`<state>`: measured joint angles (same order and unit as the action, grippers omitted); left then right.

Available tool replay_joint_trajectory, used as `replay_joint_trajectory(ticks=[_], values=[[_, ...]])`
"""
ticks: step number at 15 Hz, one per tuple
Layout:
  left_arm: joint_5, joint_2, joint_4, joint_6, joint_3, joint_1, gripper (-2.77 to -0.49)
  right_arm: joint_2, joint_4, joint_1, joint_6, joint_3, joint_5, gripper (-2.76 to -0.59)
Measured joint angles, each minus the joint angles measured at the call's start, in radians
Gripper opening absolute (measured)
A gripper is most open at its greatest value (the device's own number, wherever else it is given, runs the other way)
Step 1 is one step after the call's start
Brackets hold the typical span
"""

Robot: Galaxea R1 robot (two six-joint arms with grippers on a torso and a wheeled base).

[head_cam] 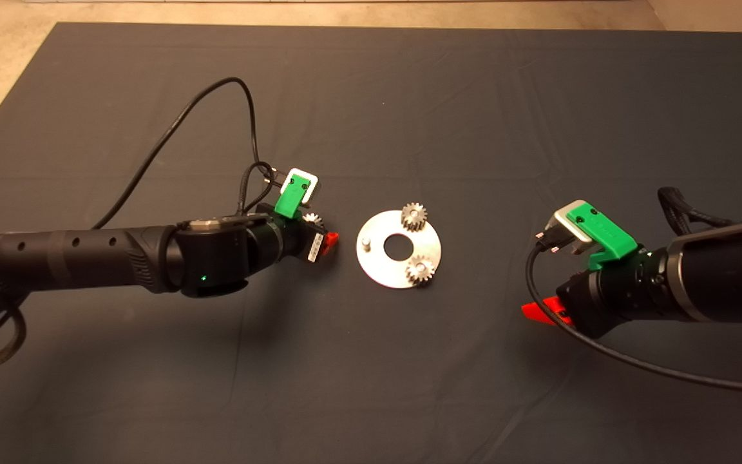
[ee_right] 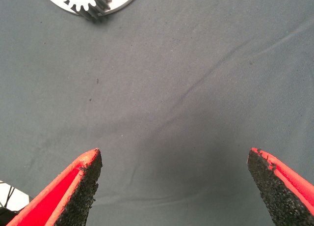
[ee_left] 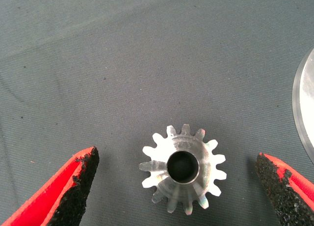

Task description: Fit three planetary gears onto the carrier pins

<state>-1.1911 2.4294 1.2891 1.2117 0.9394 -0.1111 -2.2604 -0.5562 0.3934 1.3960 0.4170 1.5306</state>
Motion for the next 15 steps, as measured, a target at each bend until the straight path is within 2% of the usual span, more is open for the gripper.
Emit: replay_joint_trajectory(ticks=[3,4,7,11,15], values=[[0.025,-0.005,0.0,0.0,0.0,0.0,-1.01,0.0,0.0,0.0,0.0,0.0,0.0,-1.15],[0.025,-0.006,0.0,0.0,0.0,0.001,-1.12,0.0,0.0,0.0,0.0,0.0,0.0,-1.15],[0.027,-0.006,0.0,0.0,0.001,0.013,-1.14,0.0,0.0,0.0,0.0,0.0,0.0,-1.15],[0.03,-0.006,0.0,0.0,0.004,0.014,-1.37,0.0,0.0,0.0,0.0,0.0,0.0,-1.15],[0.032,-0.006,0.0,0.0,0.004,0.014,-1.42,0.0,0.0,0.0,0.0,0.0,0.0,-1.15]])
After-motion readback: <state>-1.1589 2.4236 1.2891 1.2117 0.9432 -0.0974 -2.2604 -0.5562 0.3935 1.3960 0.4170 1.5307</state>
